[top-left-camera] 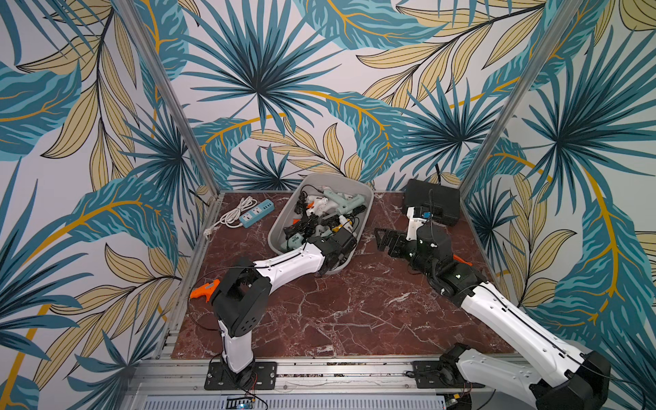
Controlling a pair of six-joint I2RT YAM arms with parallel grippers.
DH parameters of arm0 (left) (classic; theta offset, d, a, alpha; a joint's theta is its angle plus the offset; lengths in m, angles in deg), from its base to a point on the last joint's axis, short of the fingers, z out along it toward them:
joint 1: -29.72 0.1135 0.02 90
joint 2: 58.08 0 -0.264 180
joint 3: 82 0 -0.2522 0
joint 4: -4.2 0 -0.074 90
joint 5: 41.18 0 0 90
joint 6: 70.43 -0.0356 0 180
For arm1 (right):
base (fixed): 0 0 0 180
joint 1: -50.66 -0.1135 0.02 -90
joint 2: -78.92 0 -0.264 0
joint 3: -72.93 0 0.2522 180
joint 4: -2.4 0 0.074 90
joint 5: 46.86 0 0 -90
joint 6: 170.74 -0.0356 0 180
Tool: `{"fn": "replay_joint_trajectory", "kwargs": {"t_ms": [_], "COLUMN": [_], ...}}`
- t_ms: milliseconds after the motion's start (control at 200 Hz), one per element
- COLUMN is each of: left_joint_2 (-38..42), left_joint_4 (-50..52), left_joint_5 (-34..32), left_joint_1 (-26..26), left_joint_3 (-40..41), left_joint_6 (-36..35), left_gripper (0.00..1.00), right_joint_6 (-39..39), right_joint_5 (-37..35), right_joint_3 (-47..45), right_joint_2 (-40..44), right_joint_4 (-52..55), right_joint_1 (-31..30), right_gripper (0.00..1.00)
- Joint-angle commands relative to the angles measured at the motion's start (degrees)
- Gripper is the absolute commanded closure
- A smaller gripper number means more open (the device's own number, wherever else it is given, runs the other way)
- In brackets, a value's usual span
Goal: Put the hot melt glue gun into the storage box
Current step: Place the hot melt adhesive gun in the storage box.
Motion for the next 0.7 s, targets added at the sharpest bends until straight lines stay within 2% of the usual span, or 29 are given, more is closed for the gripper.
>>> {"fn": "replay_joint_trajectory", "kwargs": {"t_ms": [0,135,290,401,536,596,691], "left_joint_2": [5.2,7.5,7.8,8.0,9.2,9.9,10.1], "left_joint_4": [0.1,-2.0,-4.7,-5.2,-4.4,-3.8,-1.2], "left_joint_5": [9.3,15.4,23.7,21.5,19.8,17.6,15.8], "left_joint_1": [-0.3,1.0,6.4,8.3,10.3,10.7,10.9], "left_joint_3": [-0.5,-0.3,0.5,0.3,0.2,0.5,0.2], "left_joint_6": [3.1,5.5,11.1,16.5,22.6,24.3,25.5], "left_gripper": [0.43,0.42,0.47,0.51,0.61,0.66,0.67], "right_joint_6": [-0.1,-0.1,-0.2,0.0,-0.2,-0.4,-0.6], "right_joint_5": [-0.9,-0.9,-0.7,-1.0,-1.0,-0.9,-0.6], "right_joint_3": [-0.1,-0.1,-0.1,-0.2,-0.6,-1.0,-1.2], "right_joint_2": [0.4,0.3,0.1,0.3,0.2,0.0,-0.2], "right_joint_4": [0.4,0.1,0.1,0.4,0.3,0.0,-0.5], "right_joint_1": [-0.1,0.0,-0.1,-0.1,0.0,-0.1,-0.1], "right_gripper": [0.0,0.01,0.01,0.01,0.01,0.01,0.01]}}
